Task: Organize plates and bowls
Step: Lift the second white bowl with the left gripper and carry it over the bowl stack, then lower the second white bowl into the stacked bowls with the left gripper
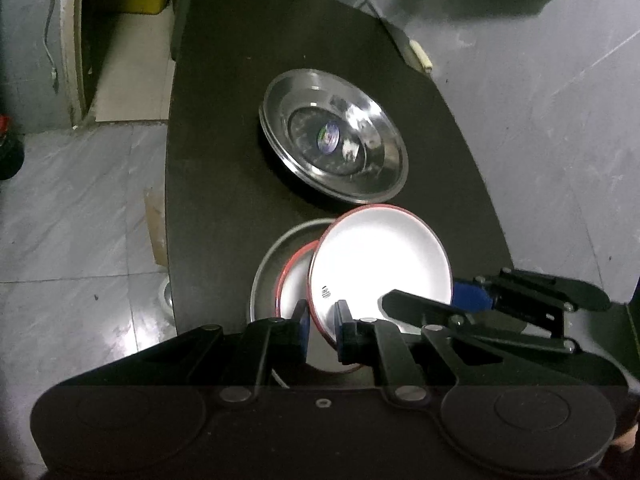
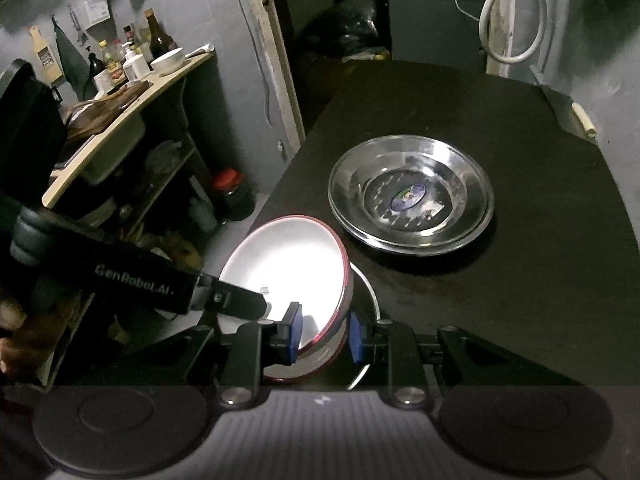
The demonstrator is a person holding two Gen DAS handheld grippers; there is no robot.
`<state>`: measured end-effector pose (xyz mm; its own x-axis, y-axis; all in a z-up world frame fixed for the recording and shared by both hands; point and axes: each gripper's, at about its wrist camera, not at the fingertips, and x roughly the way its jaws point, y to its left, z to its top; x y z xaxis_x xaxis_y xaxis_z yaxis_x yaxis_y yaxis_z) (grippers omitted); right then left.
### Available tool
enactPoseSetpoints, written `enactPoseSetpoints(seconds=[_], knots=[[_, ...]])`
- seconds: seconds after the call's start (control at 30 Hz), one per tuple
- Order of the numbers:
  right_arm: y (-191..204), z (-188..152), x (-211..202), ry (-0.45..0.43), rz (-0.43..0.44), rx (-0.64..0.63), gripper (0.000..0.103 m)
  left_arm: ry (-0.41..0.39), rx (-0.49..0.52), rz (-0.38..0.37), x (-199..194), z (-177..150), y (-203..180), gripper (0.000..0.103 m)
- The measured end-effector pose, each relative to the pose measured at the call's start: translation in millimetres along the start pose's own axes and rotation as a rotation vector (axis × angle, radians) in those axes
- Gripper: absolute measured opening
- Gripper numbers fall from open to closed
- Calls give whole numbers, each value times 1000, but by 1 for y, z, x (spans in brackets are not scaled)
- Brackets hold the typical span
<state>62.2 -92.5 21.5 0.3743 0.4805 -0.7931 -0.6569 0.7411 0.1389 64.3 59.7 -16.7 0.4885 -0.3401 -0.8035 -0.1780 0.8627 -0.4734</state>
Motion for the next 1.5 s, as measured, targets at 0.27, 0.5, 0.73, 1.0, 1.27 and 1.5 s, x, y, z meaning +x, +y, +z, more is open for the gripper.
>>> enactPoseSetpoints(seconds=[0.27, 0.5, 0.73, 1.0, 1.27, 1.5], knots=[[-2, -1, 8, 23, 28, -29, 27, 31, 6, 40, 4, 0, -2, 13], [-6, -1, 15, 48, 32, -37, 27, 56, 25, 47, 5, 0, -7, 16], [-8, -2, 17, 56, 40, -39, 27, 68, 30, 59, 6, 0, -10, 16], [-8, -2, 20, 69, 47, -46, 27, 57, 21, 68, 4, -1, -11, 16], [-8, -3, 20, 76, 52, -45, 27, 54, 3, 65, 3, -1, -9, 17], [-8, -3, 20, 77, 54, -45, 27, 52, -1, 66, 2, -1, -8, 17]])
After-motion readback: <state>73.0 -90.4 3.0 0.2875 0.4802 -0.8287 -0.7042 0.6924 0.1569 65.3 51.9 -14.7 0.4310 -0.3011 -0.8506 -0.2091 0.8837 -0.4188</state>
